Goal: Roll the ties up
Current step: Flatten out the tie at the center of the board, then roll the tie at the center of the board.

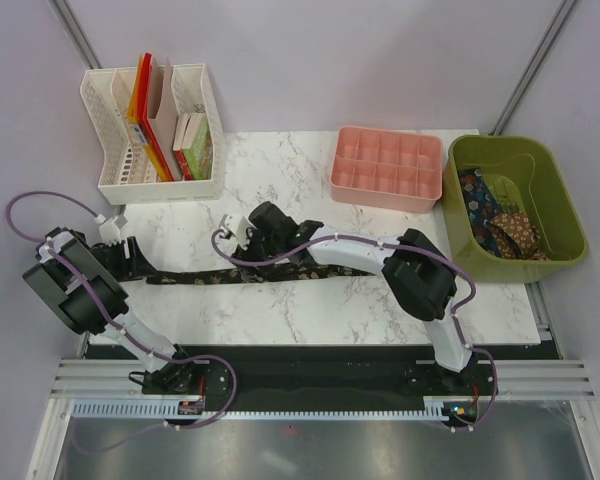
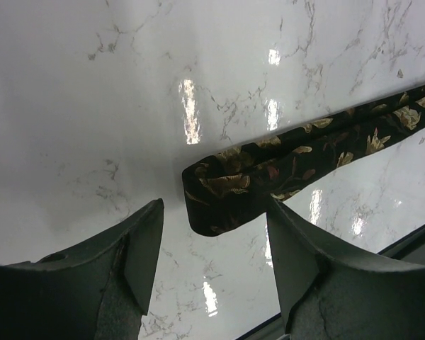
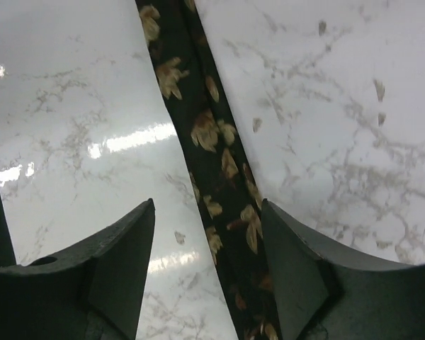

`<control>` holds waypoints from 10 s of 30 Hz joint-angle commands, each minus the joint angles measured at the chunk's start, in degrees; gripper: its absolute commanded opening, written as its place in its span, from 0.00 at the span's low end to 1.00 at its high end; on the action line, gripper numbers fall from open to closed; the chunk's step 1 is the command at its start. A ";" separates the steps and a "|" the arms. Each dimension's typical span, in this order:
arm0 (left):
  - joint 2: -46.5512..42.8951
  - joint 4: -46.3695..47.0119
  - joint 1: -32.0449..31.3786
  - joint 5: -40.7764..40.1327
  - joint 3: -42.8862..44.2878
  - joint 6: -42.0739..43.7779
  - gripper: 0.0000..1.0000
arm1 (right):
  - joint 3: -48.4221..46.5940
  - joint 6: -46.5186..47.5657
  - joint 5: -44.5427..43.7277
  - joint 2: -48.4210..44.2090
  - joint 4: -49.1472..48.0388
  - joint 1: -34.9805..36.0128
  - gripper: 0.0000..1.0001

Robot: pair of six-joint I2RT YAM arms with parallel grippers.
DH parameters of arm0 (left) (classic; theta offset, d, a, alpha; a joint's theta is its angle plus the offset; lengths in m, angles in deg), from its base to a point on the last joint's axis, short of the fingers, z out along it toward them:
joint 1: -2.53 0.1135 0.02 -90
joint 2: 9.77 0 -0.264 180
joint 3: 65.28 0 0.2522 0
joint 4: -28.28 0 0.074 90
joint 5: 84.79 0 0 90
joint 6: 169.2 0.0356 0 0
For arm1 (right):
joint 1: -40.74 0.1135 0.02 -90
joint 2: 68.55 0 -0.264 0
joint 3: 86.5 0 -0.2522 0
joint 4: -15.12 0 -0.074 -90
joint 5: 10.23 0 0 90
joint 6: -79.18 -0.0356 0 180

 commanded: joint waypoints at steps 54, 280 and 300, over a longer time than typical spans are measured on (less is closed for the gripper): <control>1.19 9.49 -1.65 5.78 -0.53 -13.08 0.56 | -21.07 3.54 2.17 24.13 -13.30 5.71 0.48; -5.67 -0.18 -25.92 -3.54 -10.02 70.15 0.35 | -9.82 -74.07 0.68 19.73 -33.51 1.66 0.45; -5.49 -5.71 -22.84 -1.51 -2.83 69.71 0.60 | -9.03 -72.93 -4.07 21.05 -24.46 0.26 0.00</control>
